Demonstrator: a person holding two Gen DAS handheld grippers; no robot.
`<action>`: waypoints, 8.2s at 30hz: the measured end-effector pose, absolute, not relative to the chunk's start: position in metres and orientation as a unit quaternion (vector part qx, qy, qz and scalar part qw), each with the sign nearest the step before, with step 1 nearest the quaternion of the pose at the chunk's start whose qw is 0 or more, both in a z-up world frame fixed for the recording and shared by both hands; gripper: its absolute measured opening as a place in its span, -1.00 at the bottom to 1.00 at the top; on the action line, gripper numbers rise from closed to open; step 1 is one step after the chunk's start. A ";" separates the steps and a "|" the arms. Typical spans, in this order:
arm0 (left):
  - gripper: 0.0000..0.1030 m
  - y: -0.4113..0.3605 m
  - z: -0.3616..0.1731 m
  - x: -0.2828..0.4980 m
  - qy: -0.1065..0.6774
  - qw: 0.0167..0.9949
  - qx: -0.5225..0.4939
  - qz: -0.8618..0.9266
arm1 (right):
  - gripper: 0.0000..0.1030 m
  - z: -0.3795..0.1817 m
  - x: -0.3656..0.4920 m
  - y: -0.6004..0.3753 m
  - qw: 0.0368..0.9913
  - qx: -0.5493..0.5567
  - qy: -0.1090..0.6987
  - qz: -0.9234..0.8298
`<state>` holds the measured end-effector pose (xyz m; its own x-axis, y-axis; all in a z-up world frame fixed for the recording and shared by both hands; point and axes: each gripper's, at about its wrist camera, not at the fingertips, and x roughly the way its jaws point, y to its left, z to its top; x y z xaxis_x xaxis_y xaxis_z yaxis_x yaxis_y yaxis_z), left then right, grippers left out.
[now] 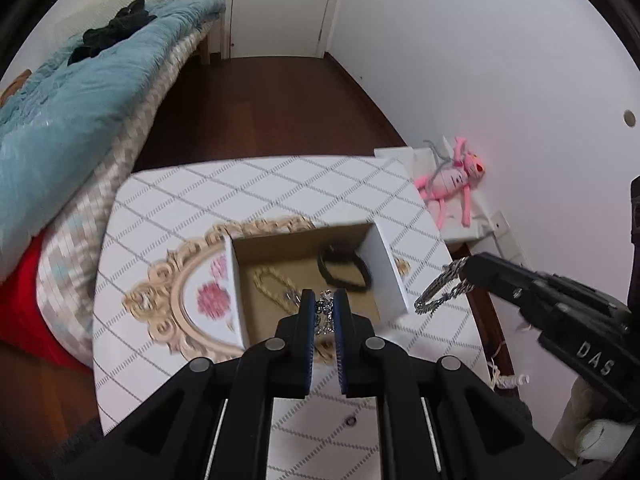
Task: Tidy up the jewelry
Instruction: 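Carry both silver chains into the box and open both grippers, then pinch a small gold charm with the right gripper while the left gripper pinches another gold charm, then drop both gold charms into the box by opening both grippers, then pinch a small black ring with the right gripper while the left gripper pinches another black ring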
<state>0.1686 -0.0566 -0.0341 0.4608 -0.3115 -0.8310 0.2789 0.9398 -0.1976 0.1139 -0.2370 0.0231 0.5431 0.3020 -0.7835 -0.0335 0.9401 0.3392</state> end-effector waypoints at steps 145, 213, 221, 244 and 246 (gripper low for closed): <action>-0.81 -0.078 -0.161 0.106 0.538 0.831 0.029 -0.140 | -0.86 -0.105 0.054 -0.244 0.852 0.115 0.510 0.001; 0.99 0.015 -0.146 0.100 0.567 0.821 0.058 0.039 | 0.98 -0.080 0.063 -0.201 0.832 0.039 0.553 -0.012; 0.99 0.031 -0.198 0.068 0.615 0.784 0.064 0.055 | 0.47 -0.131 0.031 -0.168 0.809 0.043 0.586 0.023; 0.97 -0.033 -0.179 0.119 0.571 0.820 0.035 -0.007 | -0.76 -0.127 0.038 -0.208 0.823 0.092 0.560 -0.014; 0.75 -0.046 -0.179 0.127 0.562 0.826 0.045 -0.015 | -0.76 -0.127 0.042 -0.219 0.823 0.100 0.558 -0.026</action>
